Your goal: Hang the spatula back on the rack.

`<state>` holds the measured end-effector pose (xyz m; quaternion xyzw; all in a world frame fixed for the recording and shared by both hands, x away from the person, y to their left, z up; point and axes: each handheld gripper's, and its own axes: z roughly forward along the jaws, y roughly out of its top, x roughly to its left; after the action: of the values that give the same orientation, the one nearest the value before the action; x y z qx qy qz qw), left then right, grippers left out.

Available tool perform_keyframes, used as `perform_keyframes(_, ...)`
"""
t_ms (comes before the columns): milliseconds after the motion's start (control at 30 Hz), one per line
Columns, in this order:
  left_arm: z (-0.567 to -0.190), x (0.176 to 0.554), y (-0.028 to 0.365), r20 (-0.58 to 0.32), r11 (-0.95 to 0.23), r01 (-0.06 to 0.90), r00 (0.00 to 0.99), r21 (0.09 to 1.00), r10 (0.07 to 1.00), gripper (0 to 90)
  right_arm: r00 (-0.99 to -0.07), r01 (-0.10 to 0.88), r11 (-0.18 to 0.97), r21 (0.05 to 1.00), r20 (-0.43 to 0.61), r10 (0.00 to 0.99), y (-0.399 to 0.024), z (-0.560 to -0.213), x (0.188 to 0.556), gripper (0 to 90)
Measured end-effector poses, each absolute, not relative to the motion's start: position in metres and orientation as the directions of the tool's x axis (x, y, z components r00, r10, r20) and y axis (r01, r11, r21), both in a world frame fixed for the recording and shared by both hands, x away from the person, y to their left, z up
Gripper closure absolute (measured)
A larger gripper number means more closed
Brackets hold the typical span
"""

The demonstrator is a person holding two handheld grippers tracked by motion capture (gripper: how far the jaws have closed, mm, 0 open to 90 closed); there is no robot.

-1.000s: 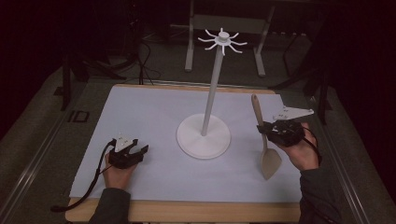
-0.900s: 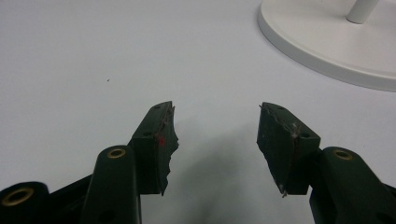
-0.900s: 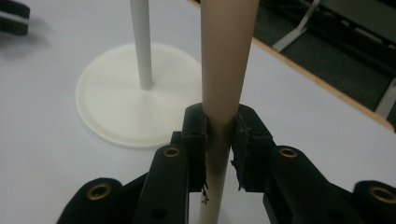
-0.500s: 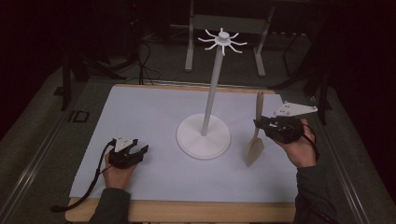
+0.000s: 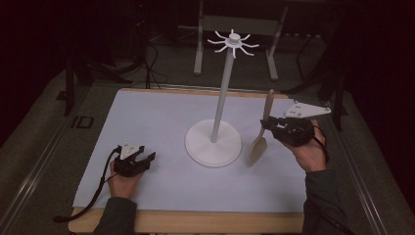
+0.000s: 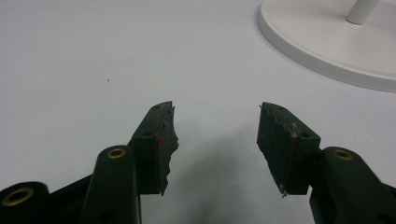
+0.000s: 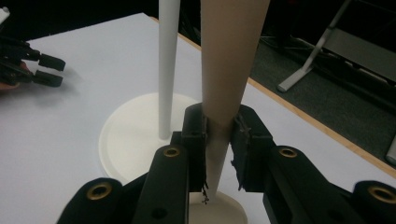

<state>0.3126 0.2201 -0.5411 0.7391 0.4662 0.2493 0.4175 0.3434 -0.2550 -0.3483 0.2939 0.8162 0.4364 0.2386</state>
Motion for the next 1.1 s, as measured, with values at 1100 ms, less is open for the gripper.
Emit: perform_keyframes(1100,-0.541,0.313,0.220,-0.023,-0.214,0.482,0.440,0.850,0.898,46.0,-0.727,0.226,0.387,0.894,-0.110,0.678,-0.229,-0.317,0.353,76.2)
